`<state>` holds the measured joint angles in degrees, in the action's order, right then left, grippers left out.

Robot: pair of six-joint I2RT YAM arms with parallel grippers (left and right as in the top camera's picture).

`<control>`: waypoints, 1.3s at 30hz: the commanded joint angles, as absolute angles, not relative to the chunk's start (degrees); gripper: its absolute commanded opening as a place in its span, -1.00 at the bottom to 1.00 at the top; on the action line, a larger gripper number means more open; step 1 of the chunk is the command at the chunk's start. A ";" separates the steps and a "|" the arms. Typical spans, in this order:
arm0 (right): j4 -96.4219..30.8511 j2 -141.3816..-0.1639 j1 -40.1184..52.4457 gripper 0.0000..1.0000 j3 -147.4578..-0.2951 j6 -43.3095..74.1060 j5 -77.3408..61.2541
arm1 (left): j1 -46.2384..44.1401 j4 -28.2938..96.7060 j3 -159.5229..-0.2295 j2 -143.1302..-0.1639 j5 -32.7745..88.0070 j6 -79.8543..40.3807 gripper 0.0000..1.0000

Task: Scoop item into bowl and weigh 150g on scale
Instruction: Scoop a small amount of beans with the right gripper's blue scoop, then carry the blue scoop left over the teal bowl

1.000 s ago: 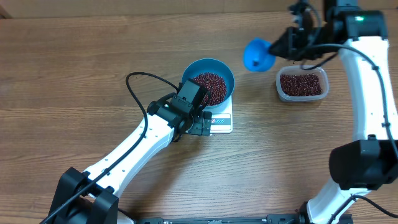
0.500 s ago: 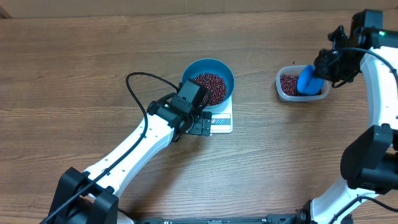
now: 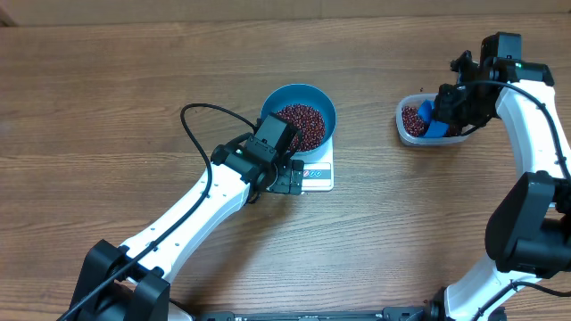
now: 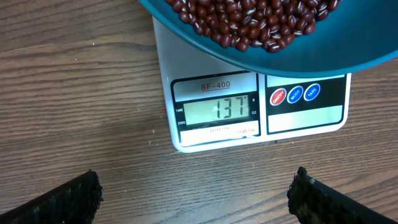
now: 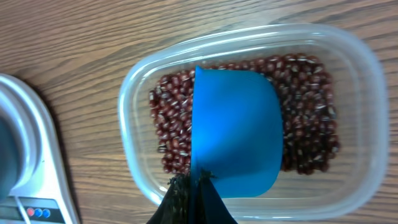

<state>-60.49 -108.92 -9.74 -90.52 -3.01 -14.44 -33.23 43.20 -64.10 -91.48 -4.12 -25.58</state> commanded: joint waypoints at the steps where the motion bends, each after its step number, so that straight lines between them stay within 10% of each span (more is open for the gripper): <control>1: -60.47 -107.61 -9.58 -0.93 -89.69 -2.96 -21.80 | -33.01 43.07 -63.79 -91.00 -3.81 -26.39 0.99; 39: -73.71 -107.57 -14.79 -0.93 -106.17 -3.46 -50.72 | -33.01 43.07 -63.79 -91.00 -3.81 -26.39 0.99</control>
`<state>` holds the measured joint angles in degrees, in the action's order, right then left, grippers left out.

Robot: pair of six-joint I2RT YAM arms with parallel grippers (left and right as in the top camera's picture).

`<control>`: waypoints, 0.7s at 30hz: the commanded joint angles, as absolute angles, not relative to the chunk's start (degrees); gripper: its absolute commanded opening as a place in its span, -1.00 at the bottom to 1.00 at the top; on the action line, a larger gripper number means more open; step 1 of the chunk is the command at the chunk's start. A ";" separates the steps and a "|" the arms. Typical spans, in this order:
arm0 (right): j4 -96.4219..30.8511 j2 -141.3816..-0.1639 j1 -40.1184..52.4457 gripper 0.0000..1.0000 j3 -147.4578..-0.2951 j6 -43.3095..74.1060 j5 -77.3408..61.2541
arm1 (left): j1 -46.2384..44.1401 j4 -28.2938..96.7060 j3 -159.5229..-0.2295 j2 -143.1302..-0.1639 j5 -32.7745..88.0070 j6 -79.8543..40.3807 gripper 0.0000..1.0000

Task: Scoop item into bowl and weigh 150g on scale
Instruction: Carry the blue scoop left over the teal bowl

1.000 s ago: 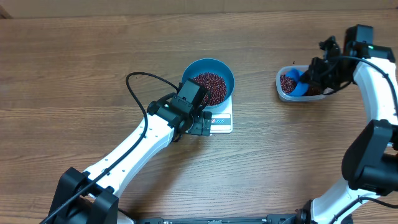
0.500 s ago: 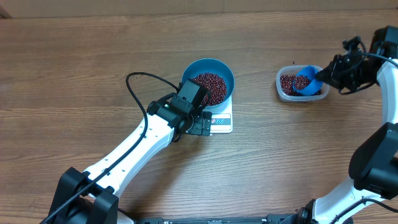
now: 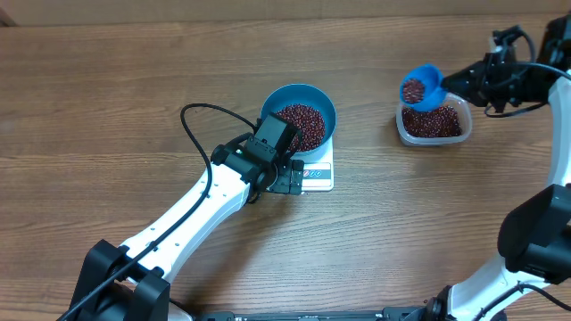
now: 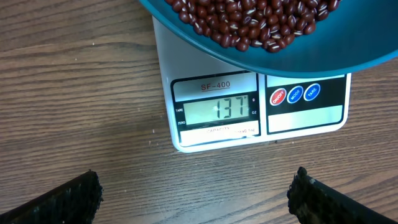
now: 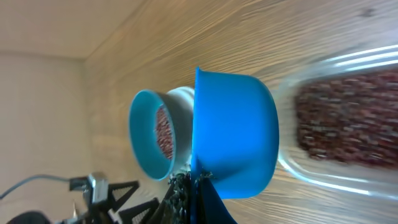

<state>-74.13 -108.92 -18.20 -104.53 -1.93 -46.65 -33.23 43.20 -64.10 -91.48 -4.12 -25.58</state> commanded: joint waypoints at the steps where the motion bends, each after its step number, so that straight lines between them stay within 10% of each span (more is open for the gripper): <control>1: -73.49 -107.57 -13.69 -0.93 -106.17 -3.46 -50.72 | -33.01 43.07 -63.79 -91.00 -3.81 -26.39 0.99; 21: -56.86 -107.57 13.61 -0.93 -106.41 -9.08 -35.46 | -33.01 43.07 -63.79 -91.00 -3.81 -26.37 0.99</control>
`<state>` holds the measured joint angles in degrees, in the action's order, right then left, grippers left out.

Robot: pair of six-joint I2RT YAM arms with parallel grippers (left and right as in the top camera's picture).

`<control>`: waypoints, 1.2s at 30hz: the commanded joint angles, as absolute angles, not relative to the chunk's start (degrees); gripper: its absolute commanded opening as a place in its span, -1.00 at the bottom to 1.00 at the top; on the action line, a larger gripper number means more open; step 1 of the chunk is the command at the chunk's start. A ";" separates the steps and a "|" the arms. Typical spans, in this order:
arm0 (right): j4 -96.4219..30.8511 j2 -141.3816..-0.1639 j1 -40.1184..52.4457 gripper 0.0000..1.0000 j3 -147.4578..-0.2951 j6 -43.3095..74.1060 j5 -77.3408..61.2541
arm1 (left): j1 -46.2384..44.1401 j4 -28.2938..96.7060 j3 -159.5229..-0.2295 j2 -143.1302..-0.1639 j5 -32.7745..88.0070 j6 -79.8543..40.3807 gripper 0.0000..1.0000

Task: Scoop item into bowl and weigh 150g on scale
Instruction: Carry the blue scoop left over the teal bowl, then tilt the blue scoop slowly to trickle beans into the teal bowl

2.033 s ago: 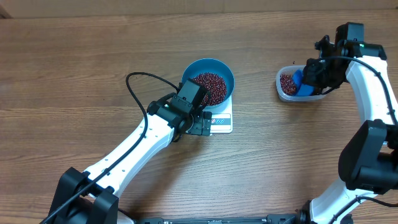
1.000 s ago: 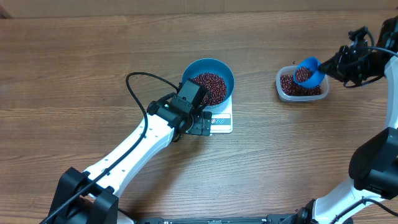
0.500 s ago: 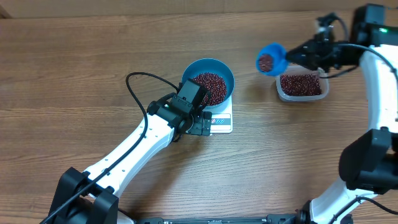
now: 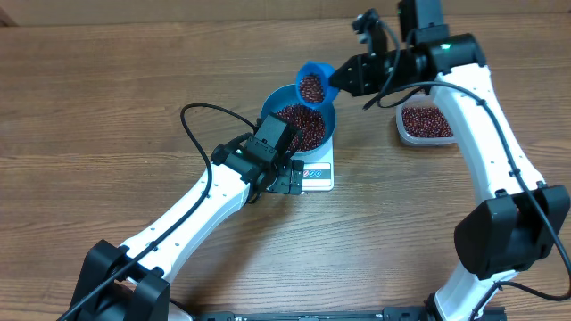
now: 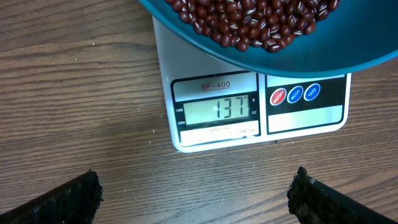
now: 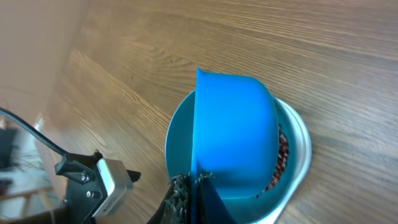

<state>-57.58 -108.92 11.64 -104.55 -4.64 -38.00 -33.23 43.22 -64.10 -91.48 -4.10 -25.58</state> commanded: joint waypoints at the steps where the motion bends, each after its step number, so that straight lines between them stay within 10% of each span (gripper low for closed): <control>1: -56.90 -107.57 14.39 -0.93 -106.61 -10.50 -35.44 | -33.01 43.07 -63.79 -91.00 -3.81 -26.39 0.99; 36: -58.61 -105.45 18.70 -0.93 -108.07 -24.10 -22.00 | -33.01 43.07 -63.79 -91.00 -3.81 -26.39 0.98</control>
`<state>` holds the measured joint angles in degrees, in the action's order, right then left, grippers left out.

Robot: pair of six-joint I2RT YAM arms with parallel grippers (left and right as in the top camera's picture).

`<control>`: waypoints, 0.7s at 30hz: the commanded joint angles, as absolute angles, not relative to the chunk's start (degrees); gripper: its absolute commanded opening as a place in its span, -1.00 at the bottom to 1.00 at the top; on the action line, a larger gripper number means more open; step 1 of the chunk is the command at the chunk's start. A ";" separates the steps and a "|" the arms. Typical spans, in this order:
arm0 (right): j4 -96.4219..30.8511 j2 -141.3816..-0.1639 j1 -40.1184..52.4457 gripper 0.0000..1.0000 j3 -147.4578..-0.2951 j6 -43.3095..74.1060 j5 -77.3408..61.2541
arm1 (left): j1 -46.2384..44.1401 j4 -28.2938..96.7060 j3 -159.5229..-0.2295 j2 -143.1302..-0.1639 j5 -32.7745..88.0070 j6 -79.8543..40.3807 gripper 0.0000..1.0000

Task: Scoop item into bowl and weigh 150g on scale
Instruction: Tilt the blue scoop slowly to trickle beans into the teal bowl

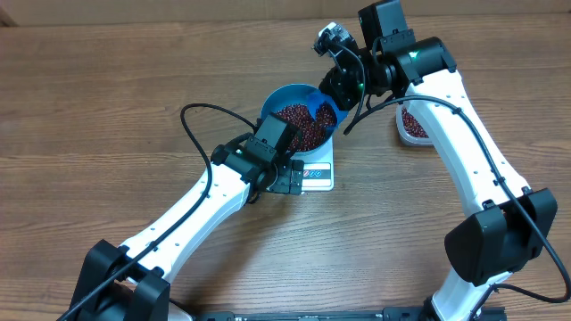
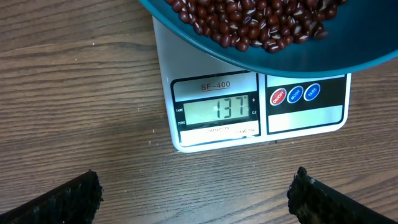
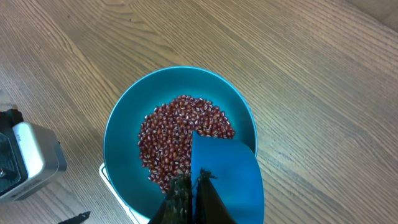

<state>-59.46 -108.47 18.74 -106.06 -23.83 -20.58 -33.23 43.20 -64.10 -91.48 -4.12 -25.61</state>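
Note:
A blue bowl (image 1: 284, 100) of red beans stands on the white scale (image 1: 318, 176). The scale's display (image 2: 224, 108) reads 137. My right gripper (image 1: 343, 82) is shut on the handle of a blue scoop (image 3: 227, 180). It holds the scoop tipped over the right side of the bowl (image 3: 121, 146). The inside of the scoop is hidden. My left gripper (image 2: 196, 190) is open, low over the table just in front of the scale (image 2: 298, 127), with nothing between its fingers. The bowl's near rim (image 2: 354, 57) fills the top of the left wrist view.
A clear plastic tub (image 1: 412, 126) of red beans sits to the right of the scale, partly hidden by my right arm. A black cable (image 1: 191, 122) loops over the table left of the bowl.
My right gripper moved from above the bowl's far rim, scoop level and full of beans, to the bowl's right side with the scoop tipped. A few more beans show in the bowl. The display still reads 137.
The scoop first lay in the tub of beans in my right gripper. Then it was lifted, full, above the tub. Then it hung over the bowl's far rim, and now it is tipped over the bowl. My left gripper stayed open before the scale, which read 137 throughout.

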 commanded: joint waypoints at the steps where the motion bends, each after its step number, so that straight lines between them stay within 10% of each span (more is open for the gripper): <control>1: -58.37 -105.45 18.70 -0.93 -108.07 -24.03 -22.96 | -33.01 43.07 -63.79 -91.00 -3.81 -26.39 0.99; 21: -52.99 -105.51 18.63 -0.93 -108.03 -16.27 -25.15 | -33.01 43.05 -63.79 -91.00 -3.81 -26.39 0.99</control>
<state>-53.54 -108.47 18.74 -106.08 -17.23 -24.23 -33.23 43.20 -64.10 -91.48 -4.12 -25.58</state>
